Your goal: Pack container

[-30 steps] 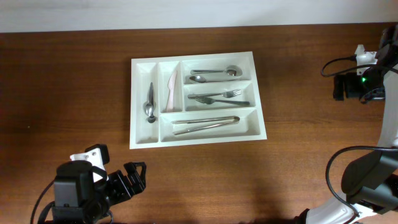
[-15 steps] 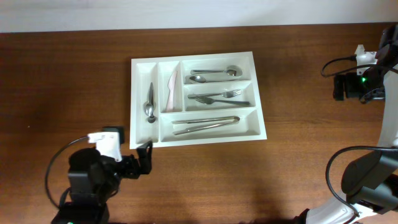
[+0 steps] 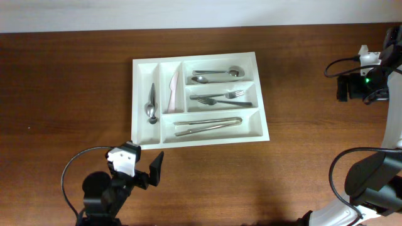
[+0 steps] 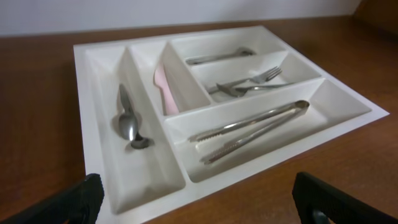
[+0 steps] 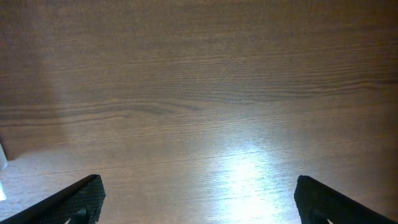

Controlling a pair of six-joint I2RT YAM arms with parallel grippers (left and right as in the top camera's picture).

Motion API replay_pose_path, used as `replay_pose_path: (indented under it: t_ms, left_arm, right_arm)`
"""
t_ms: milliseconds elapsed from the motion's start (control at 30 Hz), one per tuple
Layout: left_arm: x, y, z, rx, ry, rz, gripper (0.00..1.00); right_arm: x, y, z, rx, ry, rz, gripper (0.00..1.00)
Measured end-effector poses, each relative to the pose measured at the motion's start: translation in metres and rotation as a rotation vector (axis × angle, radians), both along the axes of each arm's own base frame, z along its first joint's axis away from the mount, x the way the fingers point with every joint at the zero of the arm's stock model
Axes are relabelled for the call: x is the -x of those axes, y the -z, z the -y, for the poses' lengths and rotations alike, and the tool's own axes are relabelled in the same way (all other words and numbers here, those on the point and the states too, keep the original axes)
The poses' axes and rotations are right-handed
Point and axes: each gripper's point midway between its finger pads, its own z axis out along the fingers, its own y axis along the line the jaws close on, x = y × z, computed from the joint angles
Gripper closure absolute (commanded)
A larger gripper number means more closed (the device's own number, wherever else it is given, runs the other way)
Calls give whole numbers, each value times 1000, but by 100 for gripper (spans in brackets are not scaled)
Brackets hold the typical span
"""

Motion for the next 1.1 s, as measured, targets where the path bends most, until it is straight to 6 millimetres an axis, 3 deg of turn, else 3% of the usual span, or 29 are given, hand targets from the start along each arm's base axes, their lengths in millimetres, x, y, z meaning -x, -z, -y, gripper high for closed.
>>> replay_pose_path:
  t_ms: [600, 1100]
  left_arm:
    - [13, -13, 0, 6, 6, 215, 1]
    - [11, -11, -6, -57, -13, 246, 1]
  right_arm:
    - [0, 0, 0, 0, 0, 0, 1]
    - [0, 0, 0, 0, 0, 0, 1]
